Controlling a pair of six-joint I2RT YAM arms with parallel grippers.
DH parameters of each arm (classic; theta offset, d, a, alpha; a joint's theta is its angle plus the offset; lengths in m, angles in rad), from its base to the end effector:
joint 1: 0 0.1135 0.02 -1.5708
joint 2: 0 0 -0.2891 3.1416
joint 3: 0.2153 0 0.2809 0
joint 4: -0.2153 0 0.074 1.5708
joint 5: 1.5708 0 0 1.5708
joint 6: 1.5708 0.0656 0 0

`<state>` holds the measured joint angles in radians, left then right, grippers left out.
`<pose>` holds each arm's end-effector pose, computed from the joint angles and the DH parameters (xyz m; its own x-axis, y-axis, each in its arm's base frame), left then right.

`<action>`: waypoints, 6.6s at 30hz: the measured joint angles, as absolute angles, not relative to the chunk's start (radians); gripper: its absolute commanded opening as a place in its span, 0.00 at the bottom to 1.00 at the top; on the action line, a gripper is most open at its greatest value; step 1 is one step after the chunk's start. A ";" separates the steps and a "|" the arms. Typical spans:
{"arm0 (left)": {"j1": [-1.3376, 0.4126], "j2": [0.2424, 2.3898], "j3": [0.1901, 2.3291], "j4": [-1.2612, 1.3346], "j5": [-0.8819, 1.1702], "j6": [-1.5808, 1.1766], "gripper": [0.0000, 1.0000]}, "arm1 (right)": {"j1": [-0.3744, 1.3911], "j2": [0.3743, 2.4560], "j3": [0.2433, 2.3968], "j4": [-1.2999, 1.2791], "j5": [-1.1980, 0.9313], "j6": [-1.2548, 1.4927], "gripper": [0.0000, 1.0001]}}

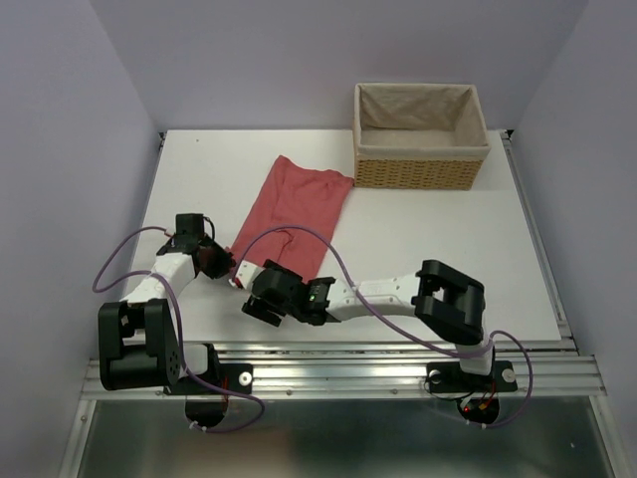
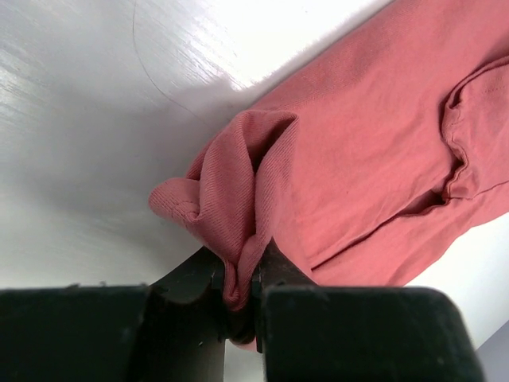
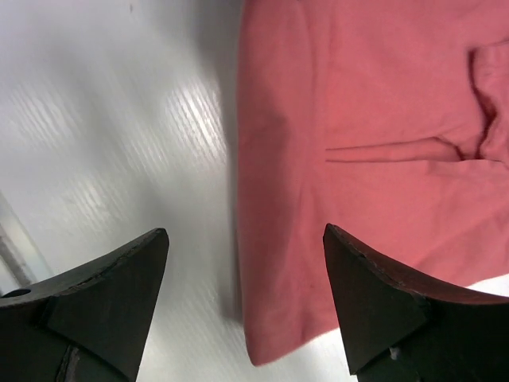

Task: Roll the t-shirts
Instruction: Roll the T-shirt to the center of the board.

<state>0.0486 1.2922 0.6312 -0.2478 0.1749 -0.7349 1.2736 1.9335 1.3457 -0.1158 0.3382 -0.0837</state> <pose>0.2794 0.0022 0.1610 -0.6241 -0.6914 -0.3640 -0.4845 0.7079 -0.5140 0.1637 0.4601 0.1936 -0.1196 -0.6598 -0.7419 -0.8408 0.4646 -0.2777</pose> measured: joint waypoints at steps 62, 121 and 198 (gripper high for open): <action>0.047 1.226 0.919 -0.366 0.201 -0.583 0.72 | 0.902 2.115 1.524 -0.128 -0.432 0.313 0.01; 0.047 1.213 0.823 -0.356 0.225 -0.577 0.72 | 0.796 2.378 1.739 -0.255 -0.968 0.408 0.01; 0.007 1.541 0.867 -0.206 0.200 -0.617 0.70 | 0.731 2.179 1.473 -0.369 -0.875 0.258 0.11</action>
<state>0.0074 1.5406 0.8665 -0.2058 0.1997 -0.6170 0.7311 2.1788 1.4727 -0.3687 -0.8753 0.2581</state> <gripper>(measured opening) 0.697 0.160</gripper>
